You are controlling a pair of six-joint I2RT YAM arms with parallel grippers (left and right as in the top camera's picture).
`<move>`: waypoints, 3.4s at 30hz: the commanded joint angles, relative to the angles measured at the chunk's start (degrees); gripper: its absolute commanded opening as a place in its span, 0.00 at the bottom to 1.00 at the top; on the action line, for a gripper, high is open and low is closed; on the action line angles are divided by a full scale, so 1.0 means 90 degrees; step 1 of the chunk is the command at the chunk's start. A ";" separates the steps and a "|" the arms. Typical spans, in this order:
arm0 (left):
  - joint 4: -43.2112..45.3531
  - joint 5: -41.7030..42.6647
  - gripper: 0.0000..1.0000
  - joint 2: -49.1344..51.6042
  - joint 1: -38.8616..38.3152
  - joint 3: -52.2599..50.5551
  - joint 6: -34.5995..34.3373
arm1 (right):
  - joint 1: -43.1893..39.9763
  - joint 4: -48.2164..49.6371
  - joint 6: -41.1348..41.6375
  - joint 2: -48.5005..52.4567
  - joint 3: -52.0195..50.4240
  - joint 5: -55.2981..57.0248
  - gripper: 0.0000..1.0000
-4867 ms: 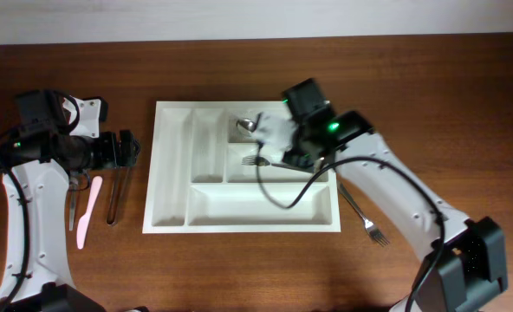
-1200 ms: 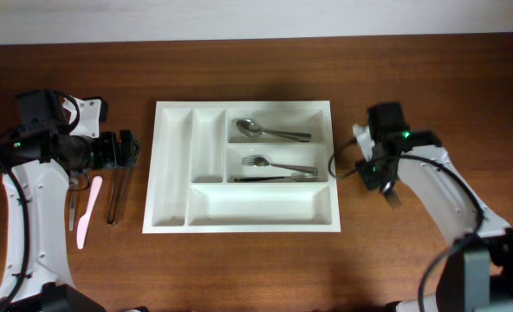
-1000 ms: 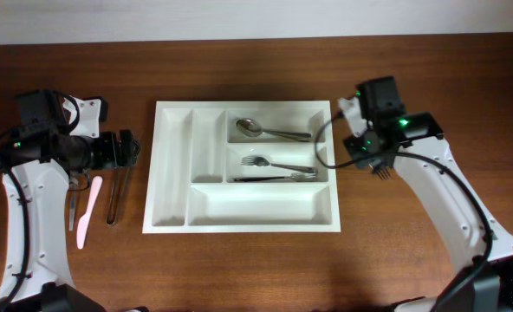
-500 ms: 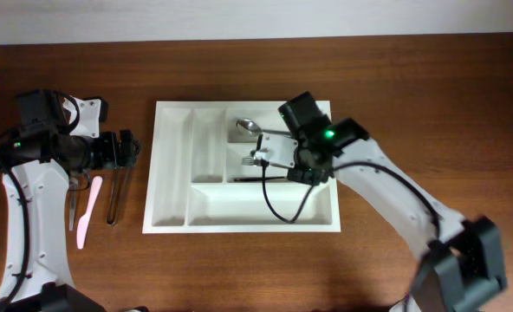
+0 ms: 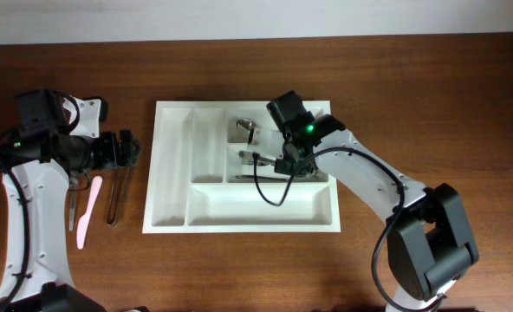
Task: Pack container
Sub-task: 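Carry the fork into the middle-right compartment and release it, then raise the right arm up and away to the right side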
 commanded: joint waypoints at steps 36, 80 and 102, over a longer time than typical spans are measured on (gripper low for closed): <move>-0.0007 0.0068 0.99 -0.0015 0.0032 0.0114 0.0102 | -0.1848 -0.2254 0.5600 -0.2164 0.4240 0.1404 0.85; -0.0007 0.0068 0.99 -0.0015 0.0032 0.0114 0.0102 | -0.2001 -0.2460 0.5595 -0.2161 0.4240 0.1406 0.99; -0.0007 0.0068 0.99 -0.0015 0.0032 0.0114 0.0102 | -0.2001 -0.2518 0.5593 -0.2161 0.4240 0.1411 0.99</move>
